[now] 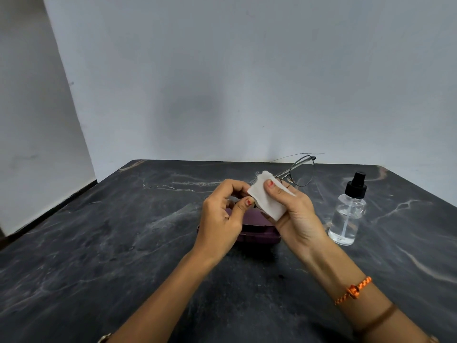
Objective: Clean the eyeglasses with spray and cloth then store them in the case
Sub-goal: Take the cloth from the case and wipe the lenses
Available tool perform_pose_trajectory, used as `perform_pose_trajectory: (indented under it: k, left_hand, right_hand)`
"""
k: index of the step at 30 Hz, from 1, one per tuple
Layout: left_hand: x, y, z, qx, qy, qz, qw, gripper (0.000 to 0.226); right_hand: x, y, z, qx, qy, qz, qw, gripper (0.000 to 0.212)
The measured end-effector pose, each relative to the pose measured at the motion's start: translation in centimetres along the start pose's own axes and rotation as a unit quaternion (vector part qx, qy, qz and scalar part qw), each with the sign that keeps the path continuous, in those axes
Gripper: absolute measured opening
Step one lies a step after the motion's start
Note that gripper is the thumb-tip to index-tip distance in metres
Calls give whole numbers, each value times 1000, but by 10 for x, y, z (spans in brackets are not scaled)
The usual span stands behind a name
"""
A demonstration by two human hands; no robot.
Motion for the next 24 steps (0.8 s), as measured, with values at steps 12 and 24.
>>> perform_pose_trajectory:
  k: [12,24]
  left_hand:
    - [-1,0,0,-4,-13,-8,1000,19]
    - [0,0,0,4,-23,-4,1000,13]
  right_hand:
    - [0,0,0,-36,146,-11,989,49]
    - [2,1,-1,5,15,-10,1000,57]
Point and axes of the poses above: each hand's wrist, its own y-axis towards the middle knuckle, its own z-axis out of the palm, x = y × z, the point moved 1 cm from there along y, towards the middle knuckle
